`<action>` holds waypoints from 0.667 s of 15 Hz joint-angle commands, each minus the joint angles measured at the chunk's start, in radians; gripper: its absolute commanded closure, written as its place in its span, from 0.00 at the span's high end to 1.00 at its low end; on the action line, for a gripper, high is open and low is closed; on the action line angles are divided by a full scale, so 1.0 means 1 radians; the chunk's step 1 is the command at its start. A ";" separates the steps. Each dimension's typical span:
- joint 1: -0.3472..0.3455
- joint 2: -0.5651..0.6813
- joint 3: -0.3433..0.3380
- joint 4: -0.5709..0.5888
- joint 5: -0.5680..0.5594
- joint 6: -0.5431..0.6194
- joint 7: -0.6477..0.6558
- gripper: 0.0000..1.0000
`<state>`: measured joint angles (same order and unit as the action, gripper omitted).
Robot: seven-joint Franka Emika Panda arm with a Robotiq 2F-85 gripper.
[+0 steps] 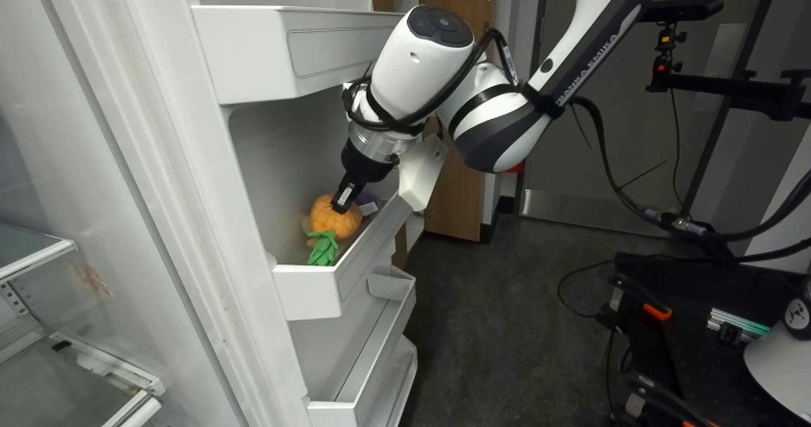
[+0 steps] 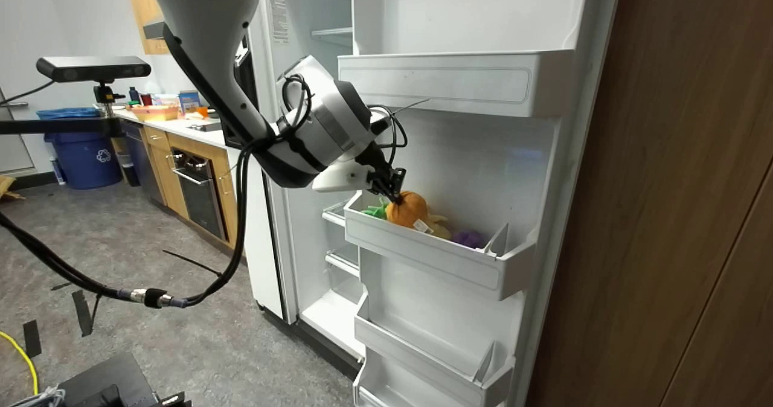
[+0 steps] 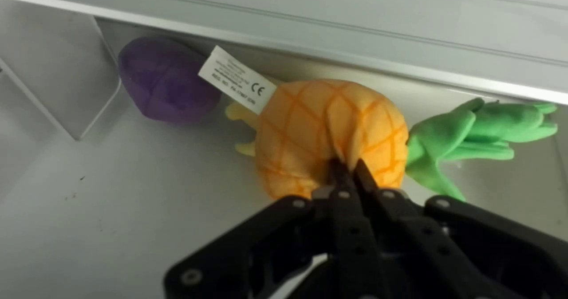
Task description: Pick up the pineapple plush toy from the middle compartment and put it on the top compartment.
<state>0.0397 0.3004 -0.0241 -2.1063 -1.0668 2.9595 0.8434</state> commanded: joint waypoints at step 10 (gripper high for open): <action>-0.048 -0.246 0.195 -0.245 0.517 -0.058 -0.715 0.01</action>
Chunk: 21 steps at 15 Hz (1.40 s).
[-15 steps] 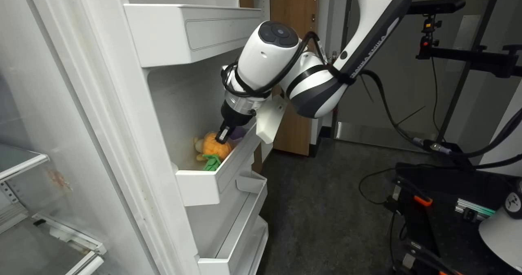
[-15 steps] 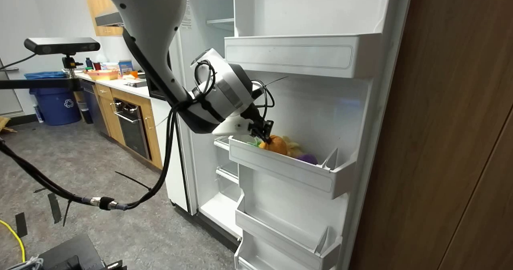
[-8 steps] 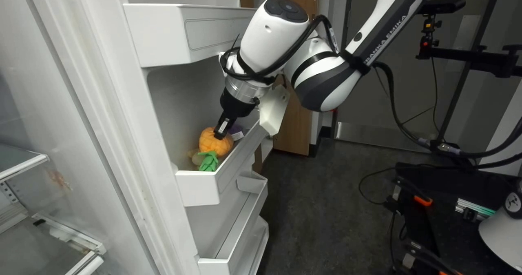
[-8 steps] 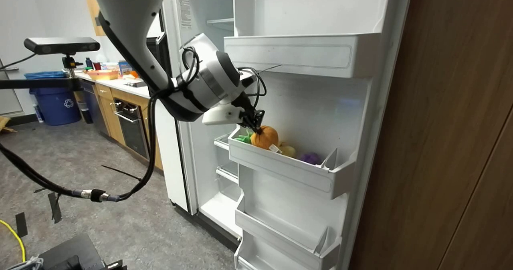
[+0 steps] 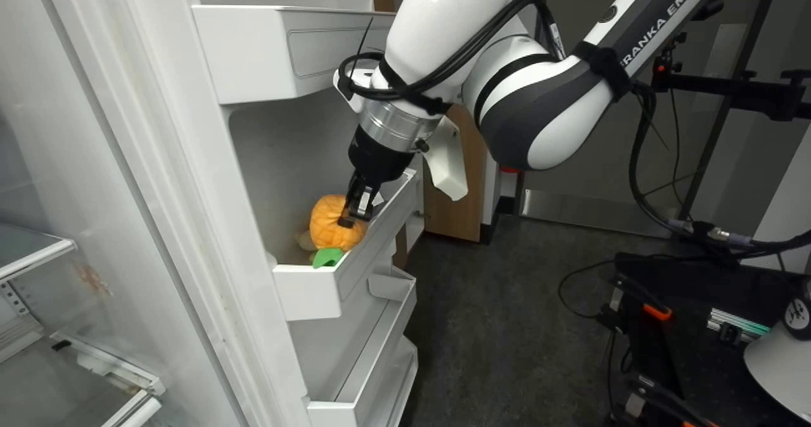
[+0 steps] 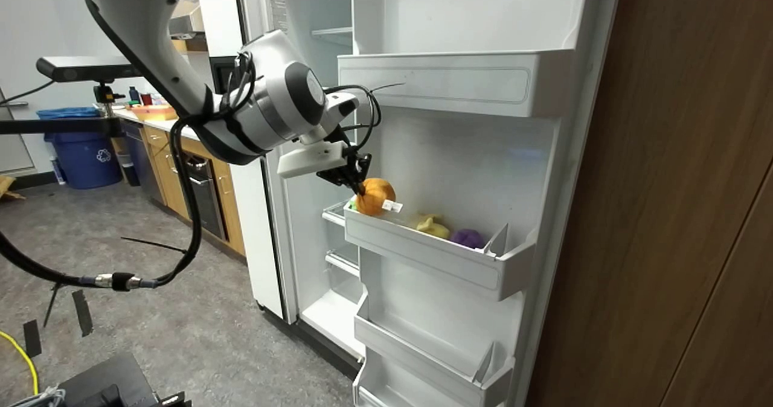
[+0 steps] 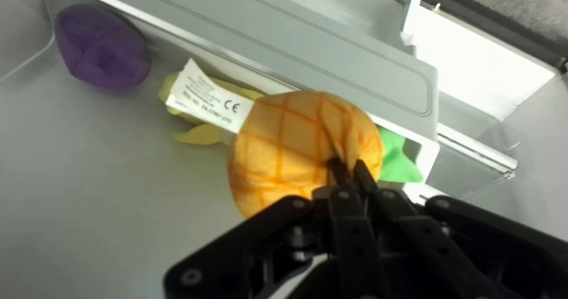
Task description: Pick up the pineapple plush toy from the middle compartment and put it on the top compartment.
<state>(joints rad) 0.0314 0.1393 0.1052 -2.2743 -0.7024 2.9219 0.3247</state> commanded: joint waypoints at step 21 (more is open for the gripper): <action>0.183 -0.419 -0.038 0.050 0.779 -0.483 -0.887 0.01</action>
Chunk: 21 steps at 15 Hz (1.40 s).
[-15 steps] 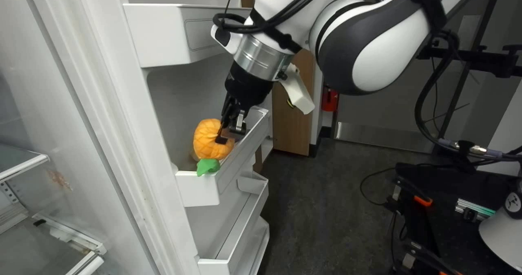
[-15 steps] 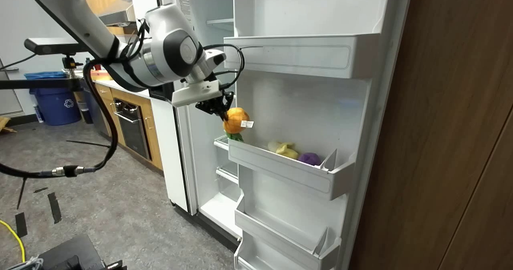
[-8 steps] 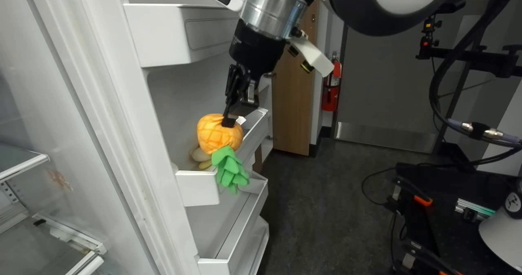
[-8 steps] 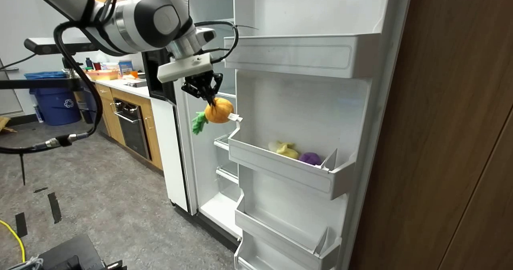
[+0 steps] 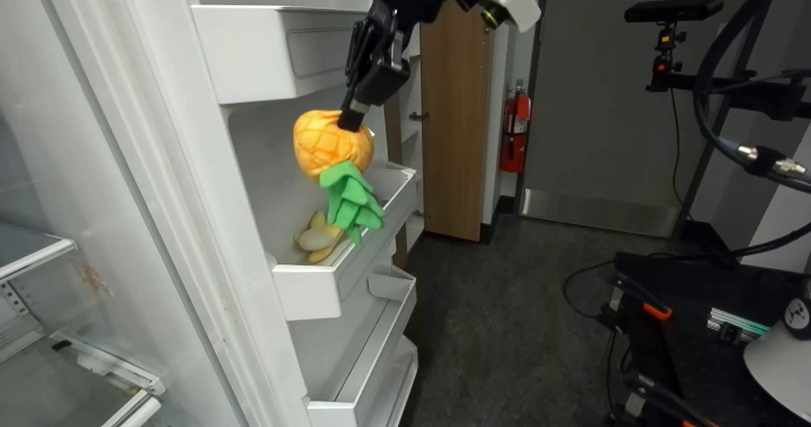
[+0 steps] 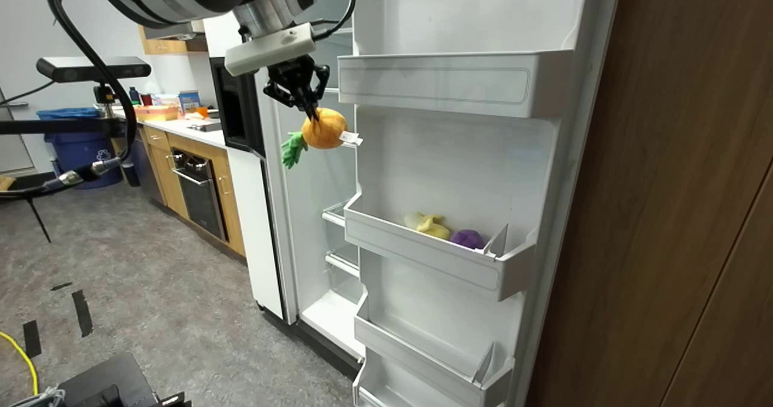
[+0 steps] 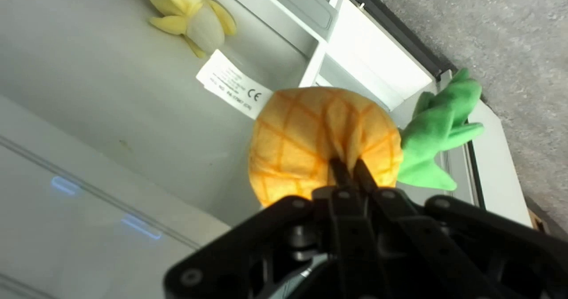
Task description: Pick up the pineapple plush toy from the middle compartment and put it on the top compartment.
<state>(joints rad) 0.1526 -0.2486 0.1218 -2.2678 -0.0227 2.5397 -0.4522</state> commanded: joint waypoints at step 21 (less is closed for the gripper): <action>-0.067 0.028 -0.112 0.305 -0.018 0.277 0.078 0.01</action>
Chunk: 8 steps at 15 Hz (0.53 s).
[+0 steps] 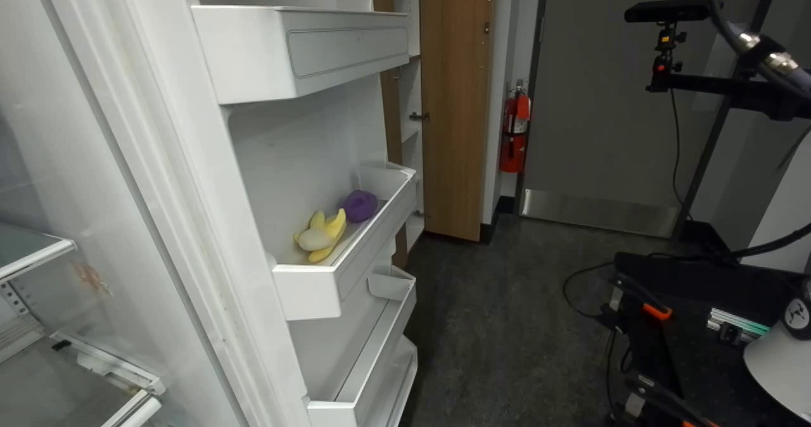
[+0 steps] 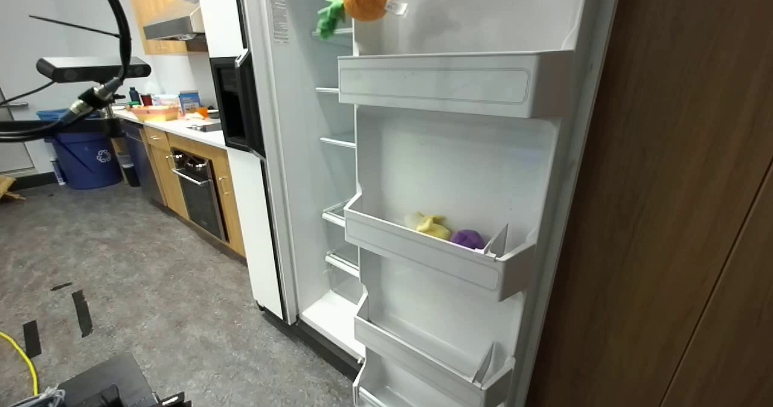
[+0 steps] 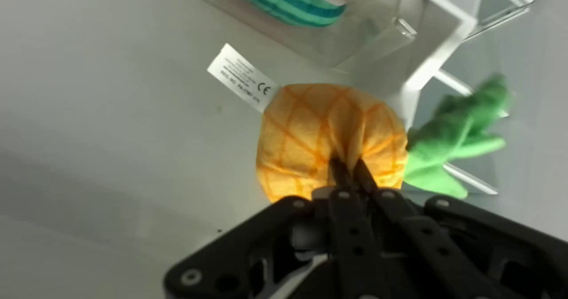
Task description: Pick up the pineapple plush toy from the middle compartment and put it on the top compartment.
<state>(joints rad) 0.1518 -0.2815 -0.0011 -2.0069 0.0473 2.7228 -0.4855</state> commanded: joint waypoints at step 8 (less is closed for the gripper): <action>-0.197 0.167 0.046 0.047 -0.394 0.124 0.389 0.30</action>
<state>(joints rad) -0.0332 -0.1357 0.0171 -1.9843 -0.2845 2.8758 -0.1573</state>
